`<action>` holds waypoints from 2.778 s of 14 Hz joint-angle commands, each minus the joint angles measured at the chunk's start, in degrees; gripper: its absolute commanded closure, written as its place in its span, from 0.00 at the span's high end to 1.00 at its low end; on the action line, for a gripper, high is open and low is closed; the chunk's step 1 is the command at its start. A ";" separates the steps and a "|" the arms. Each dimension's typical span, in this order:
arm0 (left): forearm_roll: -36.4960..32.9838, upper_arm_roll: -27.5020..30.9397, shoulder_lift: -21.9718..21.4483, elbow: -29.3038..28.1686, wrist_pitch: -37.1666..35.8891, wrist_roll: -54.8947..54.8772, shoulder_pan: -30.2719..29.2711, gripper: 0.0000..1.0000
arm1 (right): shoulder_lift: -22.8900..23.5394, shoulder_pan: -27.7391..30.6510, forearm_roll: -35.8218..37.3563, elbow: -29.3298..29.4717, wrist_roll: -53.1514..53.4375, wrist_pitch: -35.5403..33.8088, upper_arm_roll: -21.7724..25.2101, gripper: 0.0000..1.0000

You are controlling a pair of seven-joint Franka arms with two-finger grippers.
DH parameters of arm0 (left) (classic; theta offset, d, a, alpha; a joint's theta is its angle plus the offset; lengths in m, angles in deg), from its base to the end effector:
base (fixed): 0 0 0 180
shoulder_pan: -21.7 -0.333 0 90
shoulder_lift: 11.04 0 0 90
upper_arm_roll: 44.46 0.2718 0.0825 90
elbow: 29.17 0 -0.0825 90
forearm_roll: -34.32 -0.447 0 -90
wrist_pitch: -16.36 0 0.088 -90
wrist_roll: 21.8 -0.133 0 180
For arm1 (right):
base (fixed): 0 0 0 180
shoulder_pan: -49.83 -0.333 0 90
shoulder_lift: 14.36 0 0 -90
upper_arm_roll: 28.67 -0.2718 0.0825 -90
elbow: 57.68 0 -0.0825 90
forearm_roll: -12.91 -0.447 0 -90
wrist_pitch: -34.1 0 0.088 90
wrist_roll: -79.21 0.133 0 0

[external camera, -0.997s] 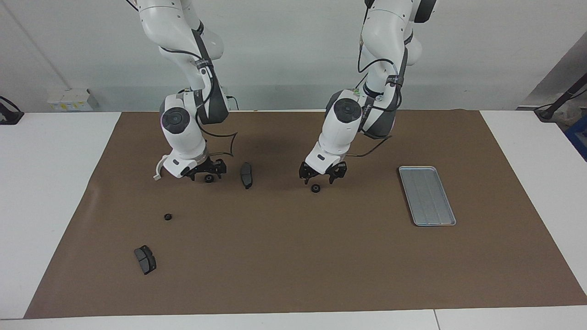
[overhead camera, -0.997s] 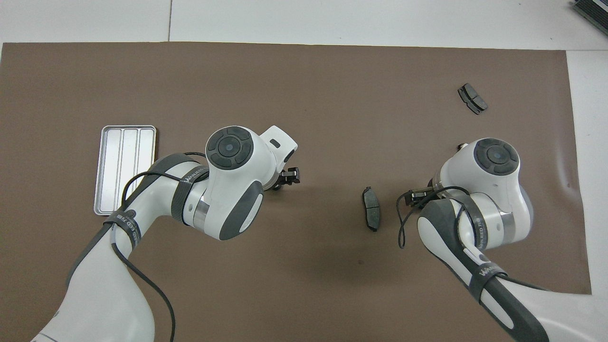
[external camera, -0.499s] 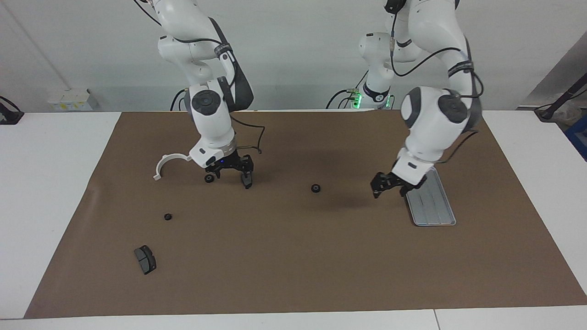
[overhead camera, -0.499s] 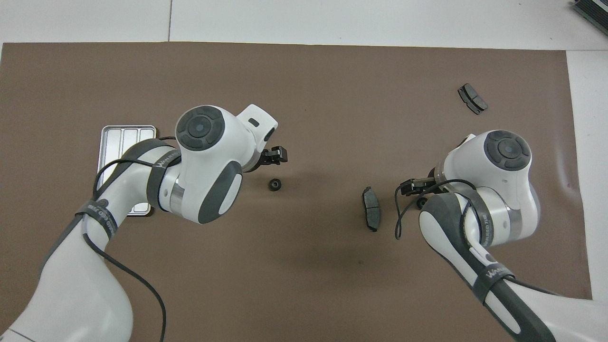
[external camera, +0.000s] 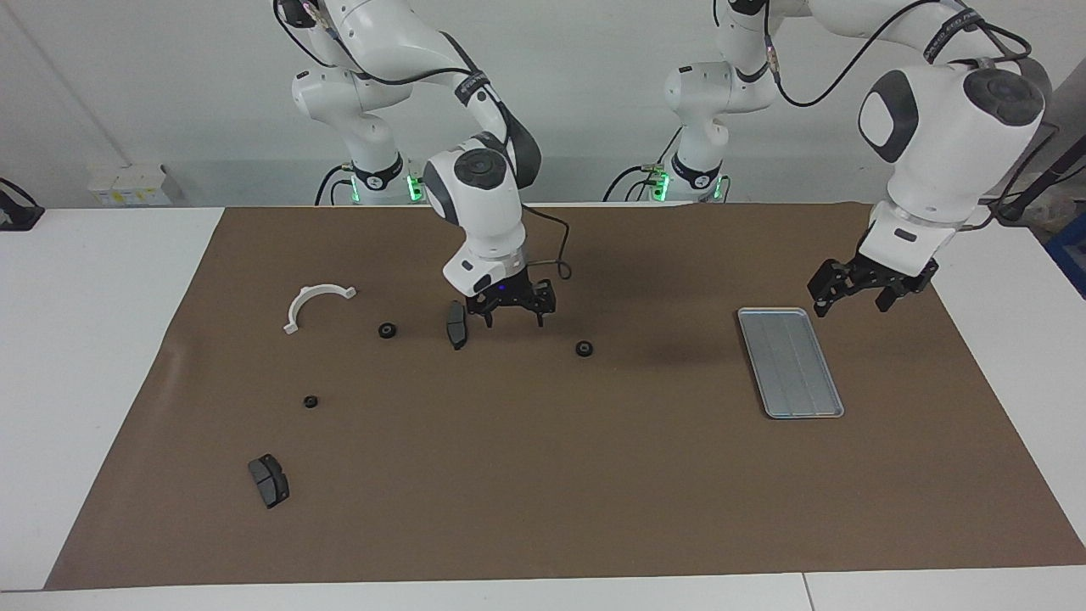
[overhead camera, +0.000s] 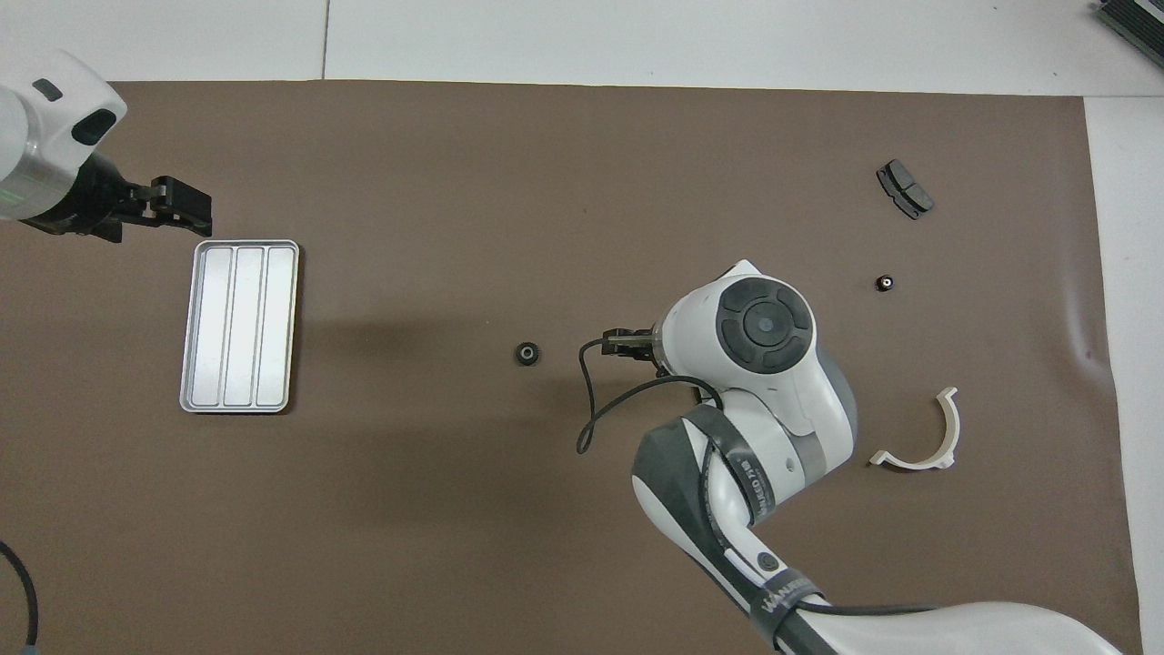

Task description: Place bearing gear from tray to pile

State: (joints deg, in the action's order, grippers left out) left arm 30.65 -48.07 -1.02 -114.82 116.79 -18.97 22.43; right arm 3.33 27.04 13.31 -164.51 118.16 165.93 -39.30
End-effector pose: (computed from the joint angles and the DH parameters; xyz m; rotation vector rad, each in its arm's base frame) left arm 0.6790 -0.0417 0.4994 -3.0911 0.0524 -0.1339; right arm 0.5695 0.3731 0.2643 -3.0165 0.1578 -0.1176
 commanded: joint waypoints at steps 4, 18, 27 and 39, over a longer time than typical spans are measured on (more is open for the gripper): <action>4.10 0.63 -2.55 -1.89 0.73 0.52 -0.11 1.00 | 13.41 -6.29 8.72 14.19 12.72 -0.61 0.17 1.00; 4.02 0.72 -4.13 -4.18 -0.67 0.96 -0.03 1.00 | 16.32 -9.20 14.01 12.52 13.17 3.70 0.26 0.75; 2.61 0.89 -4.31 -3.74 -1.73 0.52 -0.11 1.00 | 15.79 -9.64 14.18 13.84 13.43 1.33 0.44 0.00; 2.61 1.15 -5.98 -3.56 -2.34 0.87 -0.20 1.00 | 7.79 15.30 13.40 8.39 -5.18 0.45 0.53 0.00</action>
State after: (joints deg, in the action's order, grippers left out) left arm 33.79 -47.20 -5.79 -117.31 114.87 -18.44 22.23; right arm 11.81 38.59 26.14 -154.29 116.06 165.04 -37.73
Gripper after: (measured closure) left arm 0.000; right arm 0.652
